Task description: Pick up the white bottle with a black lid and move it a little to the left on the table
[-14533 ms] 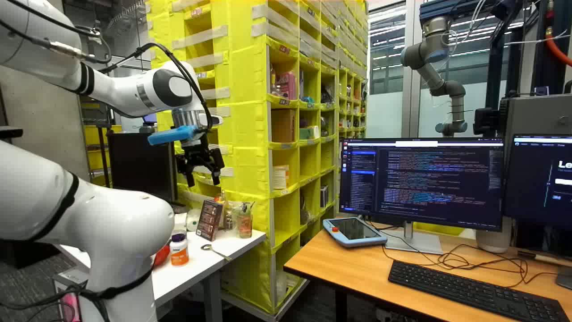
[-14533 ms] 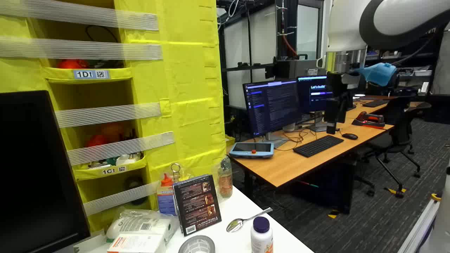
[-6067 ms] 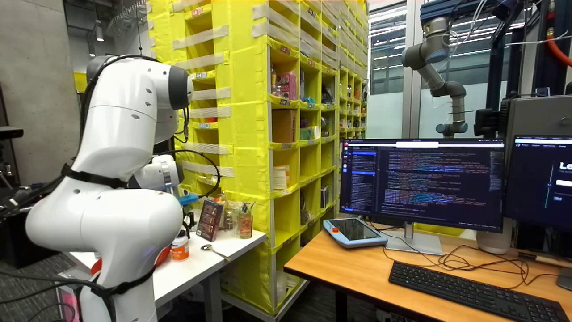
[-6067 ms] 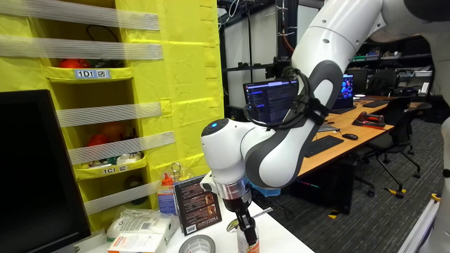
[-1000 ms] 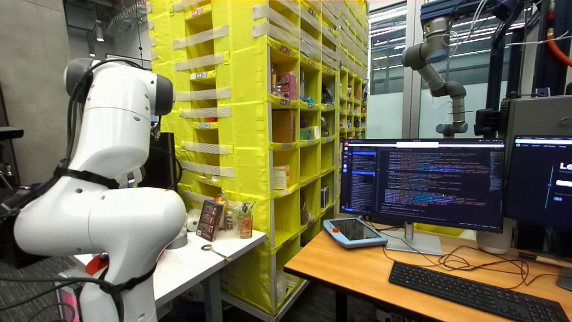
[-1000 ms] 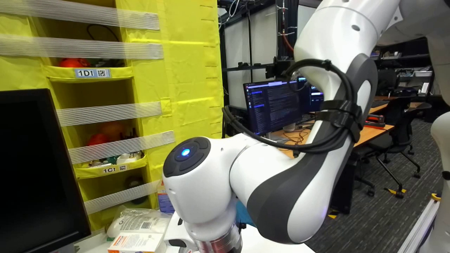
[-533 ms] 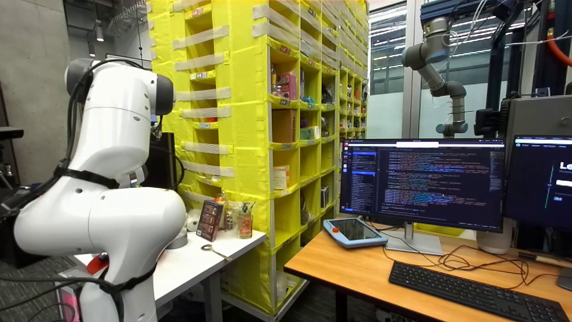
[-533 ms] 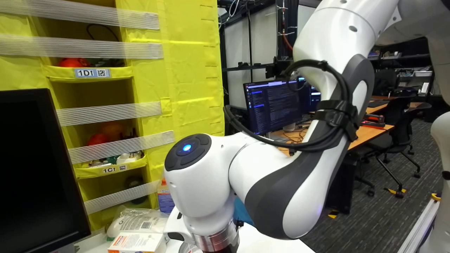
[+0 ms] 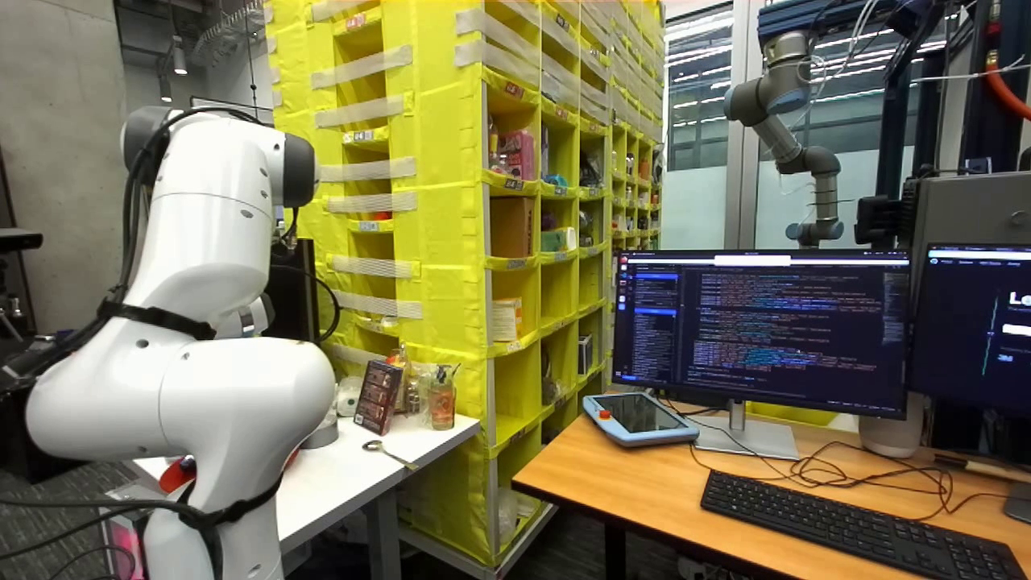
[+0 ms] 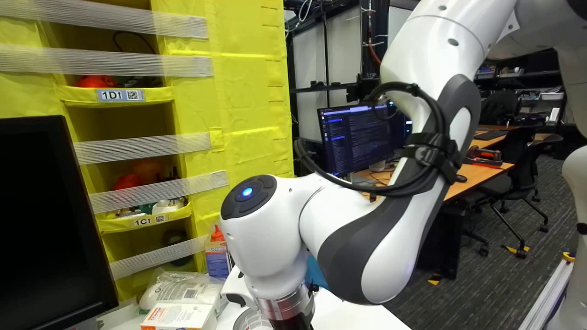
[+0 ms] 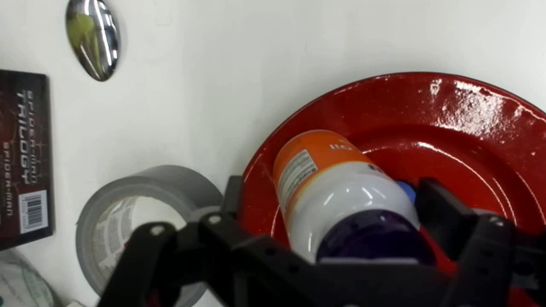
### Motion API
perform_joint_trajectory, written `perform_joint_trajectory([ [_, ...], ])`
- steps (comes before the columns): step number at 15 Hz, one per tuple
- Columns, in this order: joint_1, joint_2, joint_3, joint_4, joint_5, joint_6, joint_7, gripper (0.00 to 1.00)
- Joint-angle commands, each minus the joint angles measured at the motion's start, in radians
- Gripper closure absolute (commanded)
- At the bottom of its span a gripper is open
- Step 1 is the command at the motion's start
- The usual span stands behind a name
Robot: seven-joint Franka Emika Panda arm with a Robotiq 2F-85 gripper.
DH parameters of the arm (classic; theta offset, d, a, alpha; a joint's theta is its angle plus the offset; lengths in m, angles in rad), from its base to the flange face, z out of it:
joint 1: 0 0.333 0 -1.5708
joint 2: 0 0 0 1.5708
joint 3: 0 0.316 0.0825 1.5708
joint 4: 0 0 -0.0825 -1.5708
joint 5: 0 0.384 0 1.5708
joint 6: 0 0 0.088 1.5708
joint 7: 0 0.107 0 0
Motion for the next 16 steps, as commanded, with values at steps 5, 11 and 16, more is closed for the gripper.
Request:
perform_joint_trajectory([
  [5,0.005,-0.113,-0.038,-0.103,-0.005,0.008,0.201,0.00],
  [11,-0.036,-0.241,-0.052,-0.215,0.011,0.022,0.376,0.00],
  [16,-0.118,-0.322,-0.042,-0.313,0.066,0.056,0.422,0.00],
])
